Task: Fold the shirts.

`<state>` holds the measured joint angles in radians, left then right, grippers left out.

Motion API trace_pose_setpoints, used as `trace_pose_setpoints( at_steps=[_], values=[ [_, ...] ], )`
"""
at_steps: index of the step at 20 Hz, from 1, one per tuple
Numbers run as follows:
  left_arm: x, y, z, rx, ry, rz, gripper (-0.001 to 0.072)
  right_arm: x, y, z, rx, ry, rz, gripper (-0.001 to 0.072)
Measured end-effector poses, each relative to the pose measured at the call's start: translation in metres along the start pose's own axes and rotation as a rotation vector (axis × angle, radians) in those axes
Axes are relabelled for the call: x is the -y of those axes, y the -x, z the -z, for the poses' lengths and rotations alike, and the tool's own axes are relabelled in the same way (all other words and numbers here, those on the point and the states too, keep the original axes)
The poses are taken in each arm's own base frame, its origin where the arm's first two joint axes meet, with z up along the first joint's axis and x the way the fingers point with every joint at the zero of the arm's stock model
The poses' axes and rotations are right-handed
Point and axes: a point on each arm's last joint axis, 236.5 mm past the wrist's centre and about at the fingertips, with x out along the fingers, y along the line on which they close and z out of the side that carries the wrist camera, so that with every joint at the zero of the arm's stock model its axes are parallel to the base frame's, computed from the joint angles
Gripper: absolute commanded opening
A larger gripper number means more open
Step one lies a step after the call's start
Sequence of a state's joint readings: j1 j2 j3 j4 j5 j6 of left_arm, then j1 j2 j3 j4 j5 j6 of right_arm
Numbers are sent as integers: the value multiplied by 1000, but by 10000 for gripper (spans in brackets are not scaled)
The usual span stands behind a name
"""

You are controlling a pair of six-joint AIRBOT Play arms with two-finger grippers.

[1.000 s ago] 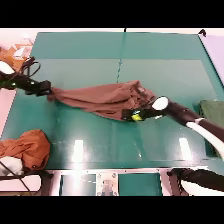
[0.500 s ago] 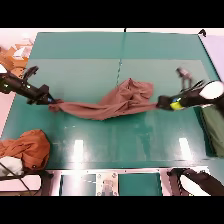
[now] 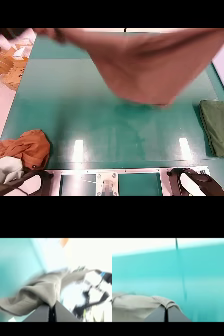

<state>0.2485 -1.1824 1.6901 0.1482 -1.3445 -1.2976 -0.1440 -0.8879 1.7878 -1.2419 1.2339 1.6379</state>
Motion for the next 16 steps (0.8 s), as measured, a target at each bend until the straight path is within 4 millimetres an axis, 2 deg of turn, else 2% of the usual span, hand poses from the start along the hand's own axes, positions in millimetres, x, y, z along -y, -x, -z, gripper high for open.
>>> trace_pose_setpoints(
  at_steps=[1,3,5,8,10,12,14,16],
  values=[
    [33,6,-16,63,-52,33,29,-9,18,-20,64,8,-13,10],
    [82,16,-34,154,-110,81,29,-26,45,-44,148,17,-47,10],
    [123,27,-41,213,-158,120,28,-37,63,-56,198,24,-70,10],
    [172,44,-41,294,-257,132,28,-48,86,-64,249,36,-90,10],
    [197,57,-36,349,-356,79,28,-54,98,-67,274,44,-99,10],
    [213,70,-29,397,-463,-11,28,-57,106,-68,290,49,-106,9],
    [226,84,-23,444,-561,-101,28,-61,107,-67,286,52,-121,9],
    [227,94,-21,472,-608,-181,28,-65,97,-61,257,48,-151,10]
  ],
)
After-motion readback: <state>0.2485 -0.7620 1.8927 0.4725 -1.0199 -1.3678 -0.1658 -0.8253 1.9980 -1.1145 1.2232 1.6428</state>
